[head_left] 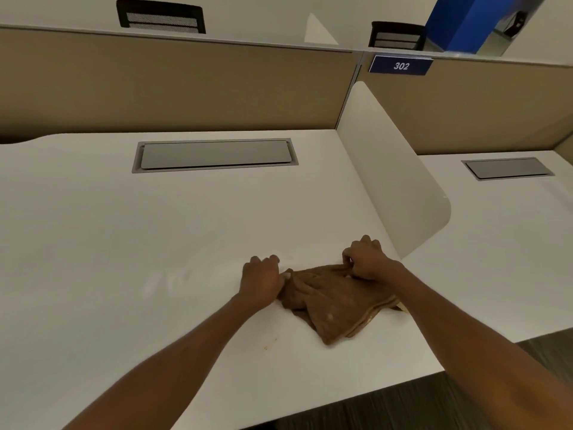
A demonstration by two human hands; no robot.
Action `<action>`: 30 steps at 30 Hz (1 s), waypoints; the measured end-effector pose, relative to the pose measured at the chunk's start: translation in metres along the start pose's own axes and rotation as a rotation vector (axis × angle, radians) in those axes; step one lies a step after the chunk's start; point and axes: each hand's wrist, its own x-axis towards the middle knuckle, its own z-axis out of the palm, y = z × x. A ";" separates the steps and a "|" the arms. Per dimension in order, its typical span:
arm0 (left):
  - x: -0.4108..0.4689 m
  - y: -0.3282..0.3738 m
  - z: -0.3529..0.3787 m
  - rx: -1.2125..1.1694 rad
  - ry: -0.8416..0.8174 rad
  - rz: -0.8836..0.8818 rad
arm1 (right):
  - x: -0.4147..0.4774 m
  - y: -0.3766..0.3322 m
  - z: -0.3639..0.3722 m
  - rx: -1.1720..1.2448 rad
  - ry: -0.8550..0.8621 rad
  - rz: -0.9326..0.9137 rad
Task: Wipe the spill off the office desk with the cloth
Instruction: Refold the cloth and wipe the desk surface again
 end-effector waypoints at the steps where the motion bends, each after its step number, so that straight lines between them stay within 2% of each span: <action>1: 0.008 0.007 0.004 0.004 -0.063 0.003 | 0.002 0.001 0.001 0.019 0.001 -0.006; 6: 0.032 0.016 0.007 -0.037 -0.337 0.025 | 0.000 0.007 0.002 0.176 -0.010 -0.095; 10: 0.028 0.002 -0.013 -0.407 -0.463 0.063 | -0.019 0.013 -0.007 0.351 0.063 -0.085; 14: 0.007 -0.006 -0.044 -0.636 -0.392 0.127 | -0.053 0.017 -0.033 0.499 0.224 -0.042; 21: -0.052 0.006 -0.109 -0.627 -0.182 0.273 | -0.144 0.000 -0.088 0.557 0.338 -0.053; 26: -0.090 0.007 -0.156 -0.743 -0.282 0.303 | -0.194 -0.004 -0.110 0.625 0.286 -0.111; 30: -0.084 -0.006 -0.149 -0.692 -0.355 0.247 | -0.166 -0.009 -0.097 0.589 0.222 -0.155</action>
